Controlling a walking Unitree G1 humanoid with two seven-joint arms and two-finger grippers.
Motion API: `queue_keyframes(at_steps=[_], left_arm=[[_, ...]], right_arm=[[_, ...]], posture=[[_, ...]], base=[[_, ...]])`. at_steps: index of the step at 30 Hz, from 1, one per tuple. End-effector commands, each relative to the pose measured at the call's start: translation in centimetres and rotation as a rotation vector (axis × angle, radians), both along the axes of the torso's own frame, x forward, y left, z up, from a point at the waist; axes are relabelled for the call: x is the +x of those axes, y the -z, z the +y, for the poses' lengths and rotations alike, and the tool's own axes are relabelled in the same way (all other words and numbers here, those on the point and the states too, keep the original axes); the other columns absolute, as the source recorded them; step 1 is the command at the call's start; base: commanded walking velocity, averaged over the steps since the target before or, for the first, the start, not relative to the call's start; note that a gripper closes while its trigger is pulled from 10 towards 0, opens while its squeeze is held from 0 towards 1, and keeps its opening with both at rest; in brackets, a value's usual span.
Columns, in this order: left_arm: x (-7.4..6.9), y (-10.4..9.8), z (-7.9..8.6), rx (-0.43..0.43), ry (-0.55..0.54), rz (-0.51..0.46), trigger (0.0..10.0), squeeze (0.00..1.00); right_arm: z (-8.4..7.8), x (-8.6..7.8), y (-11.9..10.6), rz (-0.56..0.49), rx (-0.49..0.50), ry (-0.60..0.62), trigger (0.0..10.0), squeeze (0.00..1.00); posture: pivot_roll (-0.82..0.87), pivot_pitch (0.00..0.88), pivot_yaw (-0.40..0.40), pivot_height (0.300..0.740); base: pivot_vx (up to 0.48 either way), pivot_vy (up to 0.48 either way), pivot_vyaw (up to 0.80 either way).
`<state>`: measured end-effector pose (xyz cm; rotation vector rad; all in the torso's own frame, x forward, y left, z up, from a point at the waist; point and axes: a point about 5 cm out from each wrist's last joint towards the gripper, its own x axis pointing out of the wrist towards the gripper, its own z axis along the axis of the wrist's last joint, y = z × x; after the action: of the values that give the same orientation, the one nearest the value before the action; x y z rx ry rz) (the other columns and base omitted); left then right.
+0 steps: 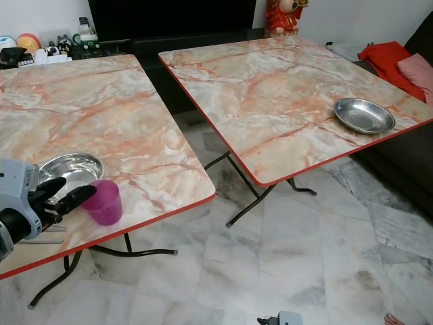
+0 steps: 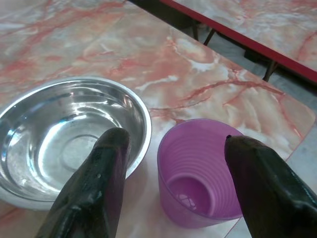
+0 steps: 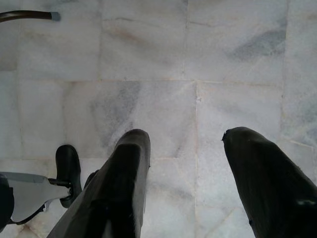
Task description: Setting the table
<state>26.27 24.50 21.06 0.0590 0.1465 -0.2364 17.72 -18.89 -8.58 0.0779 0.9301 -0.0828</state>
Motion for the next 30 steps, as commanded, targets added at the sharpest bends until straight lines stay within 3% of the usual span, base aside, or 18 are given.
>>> queue_keyframes(at_steps=[1,30], left_arm=[[0.2,-0.6,-0.5,0.023,-0.001,0.009,10.0,0.00],[1.1,0.9,-0.6,0.075,-0.064,0.151,10.0,0.00]], right_arm=[[-0.1,-0.7,0.3,0.026,0.002,0.006,10.0,0.00],[-0.1,-0.7,0.3,0.029,0.002,0.010,10.0,0.00]], posture=[[0.20,0.137,-0.063,0.740],[0.19,0.138,-0.063,0.740]], base=[[0.000,0.000,0.00],[0.000,0.000,0.00]])
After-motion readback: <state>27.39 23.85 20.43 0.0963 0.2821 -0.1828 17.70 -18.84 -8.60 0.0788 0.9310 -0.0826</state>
